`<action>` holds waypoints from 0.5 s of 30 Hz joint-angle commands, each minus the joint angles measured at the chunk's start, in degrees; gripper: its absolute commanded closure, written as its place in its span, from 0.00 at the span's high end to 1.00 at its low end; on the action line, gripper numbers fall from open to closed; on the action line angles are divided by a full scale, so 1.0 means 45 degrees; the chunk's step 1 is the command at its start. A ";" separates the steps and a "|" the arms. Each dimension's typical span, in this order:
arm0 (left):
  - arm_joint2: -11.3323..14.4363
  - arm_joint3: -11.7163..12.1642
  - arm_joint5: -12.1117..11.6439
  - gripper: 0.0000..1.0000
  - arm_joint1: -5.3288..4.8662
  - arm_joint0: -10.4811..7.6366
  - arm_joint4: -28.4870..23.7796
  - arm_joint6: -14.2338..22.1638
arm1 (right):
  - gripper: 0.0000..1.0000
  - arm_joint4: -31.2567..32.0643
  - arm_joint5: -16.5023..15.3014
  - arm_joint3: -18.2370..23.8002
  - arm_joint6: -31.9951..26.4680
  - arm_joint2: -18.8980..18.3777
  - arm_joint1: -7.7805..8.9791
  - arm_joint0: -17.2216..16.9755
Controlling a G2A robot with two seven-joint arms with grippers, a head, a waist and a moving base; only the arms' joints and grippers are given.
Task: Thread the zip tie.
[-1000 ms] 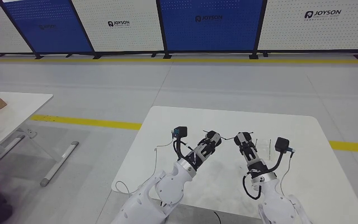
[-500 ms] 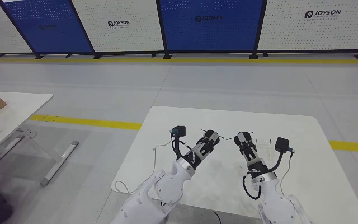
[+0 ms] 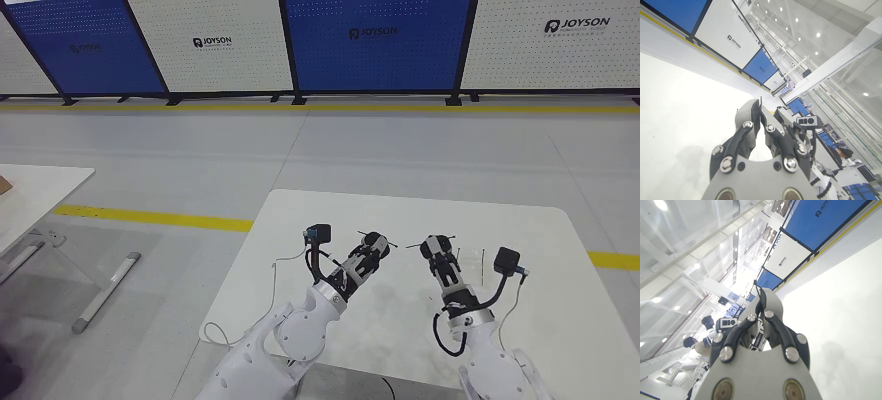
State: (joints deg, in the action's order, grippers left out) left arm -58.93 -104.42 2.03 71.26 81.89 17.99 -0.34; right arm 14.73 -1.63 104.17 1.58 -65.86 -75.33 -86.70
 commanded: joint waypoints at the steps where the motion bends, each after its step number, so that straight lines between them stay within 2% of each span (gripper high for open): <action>1: 0.0000 0.0000 0.0000 0.00 0.0000 0.0000 0.0000 0.0000 | 0.00 0.0209 0.0217 -0.0150 0.0149 0.0169 -0.0040 0.0069; 4: 0.0000 0.0000 0.0000 0.00 0.0000 0.0000 0.0000 0.0000 | 0.00 0.0399 0.0505 -0.0276 0.0009 0.0331 -0.0070 0.0178; 15: 0.0000 0.0000 0.0000 0.00 0.0000 0.0000 0.0000 0.0000 | 0.00 0.0273 0.0382 -0.0219 0.0101 0.0325 -0.0091 0.0118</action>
State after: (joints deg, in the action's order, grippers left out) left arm -58.93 -104.42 2.03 71.26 81.89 17.99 -0.34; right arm 16.24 0.33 103.08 1.84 -64.38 -75.70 -86.06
